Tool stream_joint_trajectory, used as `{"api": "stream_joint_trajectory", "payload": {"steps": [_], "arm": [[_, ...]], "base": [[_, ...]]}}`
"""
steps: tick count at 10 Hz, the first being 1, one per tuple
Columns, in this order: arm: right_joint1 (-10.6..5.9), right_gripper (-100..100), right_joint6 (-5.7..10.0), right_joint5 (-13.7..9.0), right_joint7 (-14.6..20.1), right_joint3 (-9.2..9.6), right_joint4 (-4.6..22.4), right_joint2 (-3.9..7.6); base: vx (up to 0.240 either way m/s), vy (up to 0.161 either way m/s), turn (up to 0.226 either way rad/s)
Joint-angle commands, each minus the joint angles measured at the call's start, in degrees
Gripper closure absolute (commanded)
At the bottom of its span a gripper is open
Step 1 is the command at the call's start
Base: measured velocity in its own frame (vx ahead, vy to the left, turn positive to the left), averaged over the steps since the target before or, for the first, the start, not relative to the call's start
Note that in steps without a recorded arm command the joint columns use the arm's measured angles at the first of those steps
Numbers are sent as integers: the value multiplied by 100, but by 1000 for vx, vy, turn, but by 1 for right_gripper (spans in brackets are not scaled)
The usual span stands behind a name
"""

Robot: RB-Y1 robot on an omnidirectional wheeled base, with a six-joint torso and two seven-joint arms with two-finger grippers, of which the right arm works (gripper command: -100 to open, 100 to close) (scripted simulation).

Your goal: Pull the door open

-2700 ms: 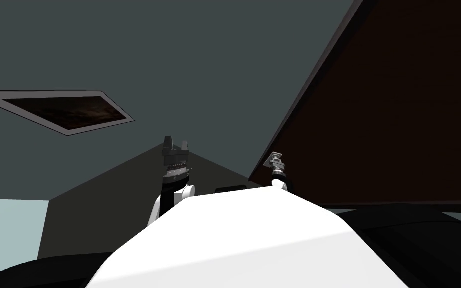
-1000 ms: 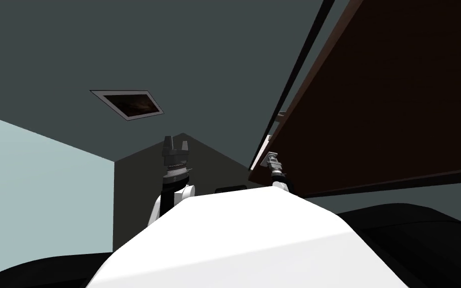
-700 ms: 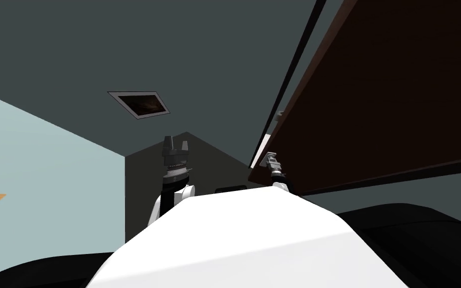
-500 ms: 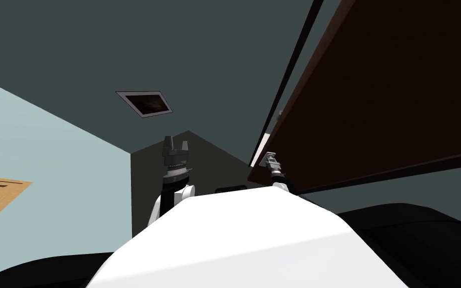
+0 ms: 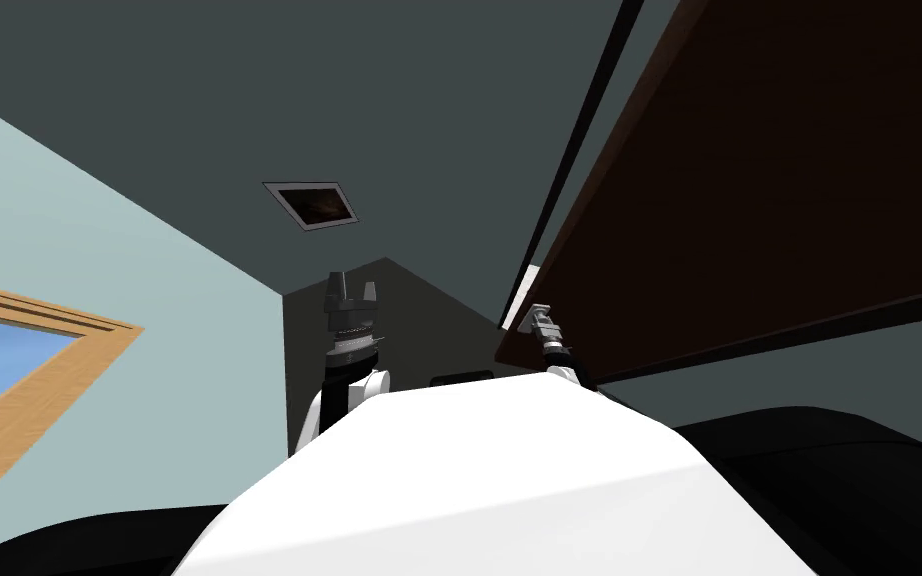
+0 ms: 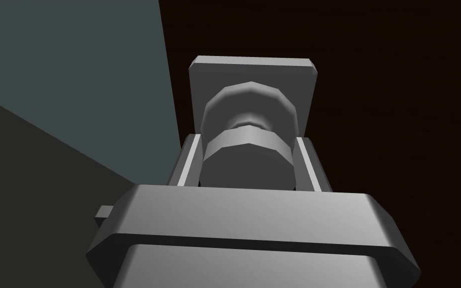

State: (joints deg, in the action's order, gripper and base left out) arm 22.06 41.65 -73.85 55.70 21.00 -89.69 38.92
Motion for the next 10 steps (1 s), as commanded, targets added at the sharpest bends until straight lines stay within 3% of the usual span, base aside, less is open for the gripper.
{"api": "stream_joint_trajectory", "payload": {"steps": [1, 5, 6, 10], "arm": [[-1, 100, 10, 63, 122, 89, -5, 78], [-13, 100, 59, 183, 354, 221, 5, 251], [-18, 100, 49, 167, 318, 202, 16, 227], [-23, 100, 104, 280, 538, 341, 38, 380]], "base": [[-269, -45, 163], [-234, -38, 124], [-113, -8, 31], [-194, -29, 123]]}}
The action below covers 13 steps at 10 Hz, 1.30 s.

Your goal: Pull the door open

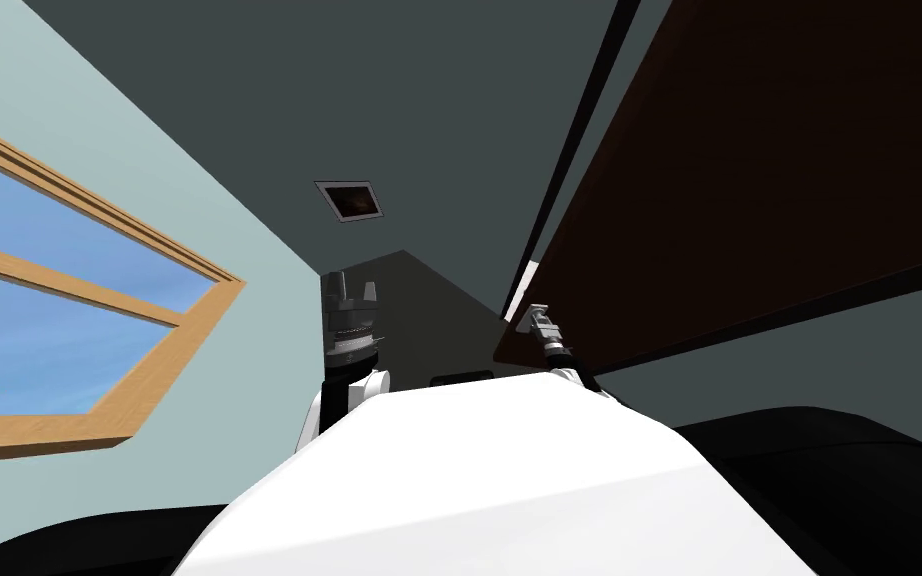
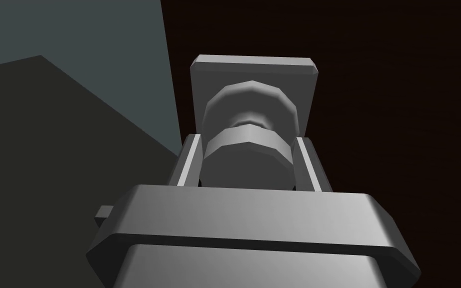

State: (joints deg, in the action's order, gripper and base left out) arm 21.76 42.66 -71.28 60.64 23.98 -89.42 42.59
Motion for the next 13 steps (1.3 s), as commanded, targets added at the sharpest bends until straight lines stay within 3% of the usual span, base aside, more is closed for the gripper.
{"api": "stream_joint_trajectory", "payload": {"steps": [1, 13], "arm": [[3, 100, 19, 51, 97, 74, 16, 53], [-25, 100, 198, 326, 614, 395, 81, 426]], "base": [[-210, -19, 112], [-186, -38, 110]]}}
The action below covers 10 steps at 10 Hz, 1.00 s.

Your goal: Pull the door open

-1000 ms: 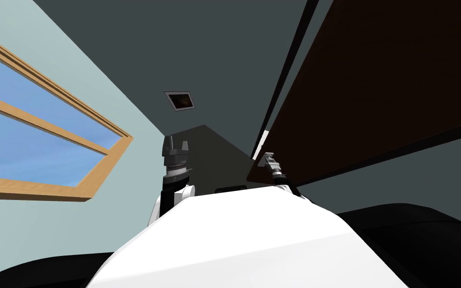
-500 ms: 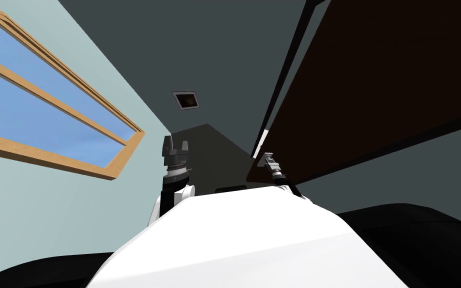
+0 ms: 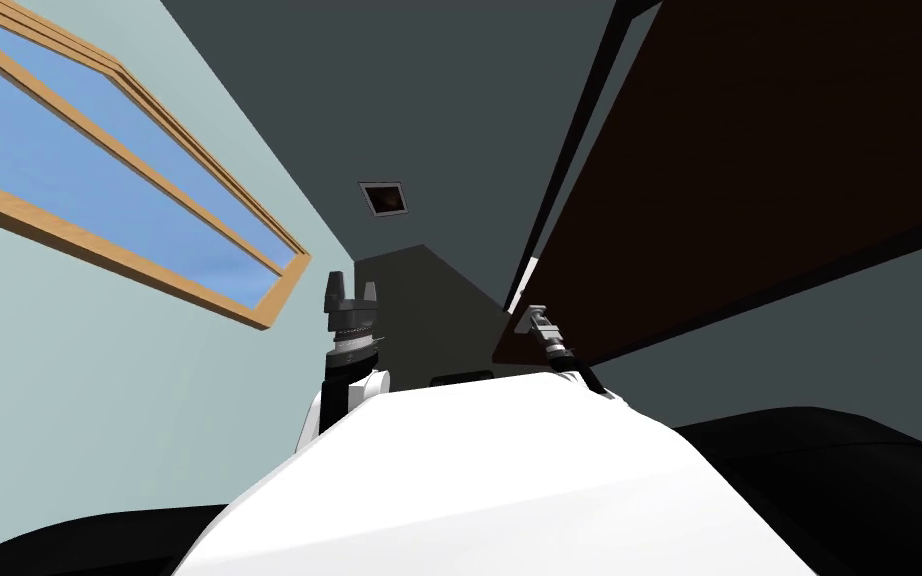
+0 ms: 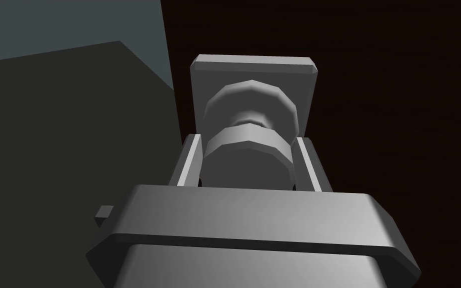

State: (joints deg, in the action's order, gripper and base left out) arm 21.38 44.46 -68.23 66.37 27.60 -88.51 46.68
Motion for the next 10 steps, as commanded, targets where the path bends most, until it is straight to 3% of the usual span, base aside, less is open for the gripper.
{"api": "stream_joint_trajectory", "payload": {"steps": [1, 5, 7, 10], "arm": [[12, 100, 42, 49, 93, 64, -3, 56], [7, 100, 131, 152, 286, 177, 21, 200], [12, 100, 118, 158, 289, 195, 19, 205], [22, 100, 204, 233, 429, 301, 44, 309]], "base": [[-194, -42, 117], [-214, -56, 123], [-121, -47, 67], [-158, -33, 119]]}}
